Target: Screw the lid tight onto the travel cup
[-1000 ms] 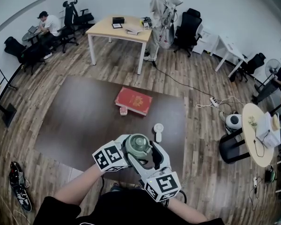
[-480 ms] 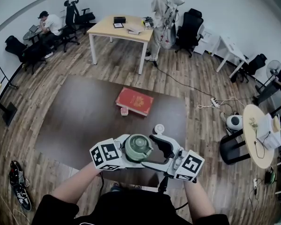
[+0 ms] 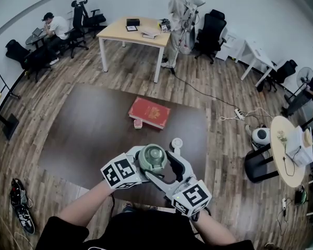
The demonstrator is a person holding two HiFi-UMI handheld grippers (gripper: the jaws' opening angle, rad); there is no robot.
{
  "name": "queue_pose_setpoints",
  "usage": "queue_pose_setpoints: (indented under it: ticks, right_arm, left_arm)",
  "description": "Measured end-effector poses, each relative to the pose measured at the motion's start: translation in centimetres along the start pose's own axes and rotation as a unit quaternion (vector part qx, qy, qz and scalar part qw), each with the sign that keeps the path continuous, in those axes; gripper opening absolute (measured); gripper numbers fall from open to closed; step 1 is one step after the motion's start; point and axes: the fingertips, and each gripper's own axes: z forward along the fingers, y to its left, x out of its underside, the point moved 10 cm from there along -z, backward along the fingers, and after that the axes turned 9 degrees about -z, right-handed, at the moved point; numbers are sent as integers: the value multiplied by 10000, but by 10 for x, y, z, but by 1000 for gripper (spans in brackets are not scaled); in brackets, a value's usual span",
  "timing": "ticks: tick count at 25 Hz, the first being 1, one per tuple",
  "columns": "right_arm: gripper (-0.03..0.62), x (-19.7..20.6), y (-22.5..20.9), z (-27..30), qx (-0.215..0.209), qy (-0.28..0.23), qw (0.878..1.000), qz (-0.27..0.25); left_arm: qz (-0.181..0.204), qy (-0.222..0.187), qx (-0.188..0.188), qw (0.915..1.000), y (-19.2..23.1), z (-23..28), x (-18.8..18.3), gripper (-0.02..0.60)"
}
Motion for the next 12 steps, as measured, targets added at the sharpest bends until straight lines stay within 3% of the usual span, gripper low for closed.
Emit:
queue_pose_setpoints:
  ticks: [2, 3, 5, 7, 12]
  right_arm:
    - [373, -1, 17, 3, 874, 333, 9955, 137]
    - [373, -1, 22, 3, 1120, 434, 9926, 164]
    - [374, -2, 23, 4, 1204, 494, 9913, 178]
    - [376, -1, 17, 4, 870, 353, 9953, 254]
    - [383, -3, -19, -14, -710, -403, 9958, 418]
  left_arm:
    - [46, 86, -131, 9999, 0, 4, 3, 414]
    - [15, 75, -115, 9999, 0, 6, 4, 414]
    - [-56, 23, -50, 10000, 1, 7, 5, 415]
    - [-96, 9, -7, 10000, 4, 6, 5, 416]
    - [-404, -269, 381, 9981, 7, -4, 0, 416]
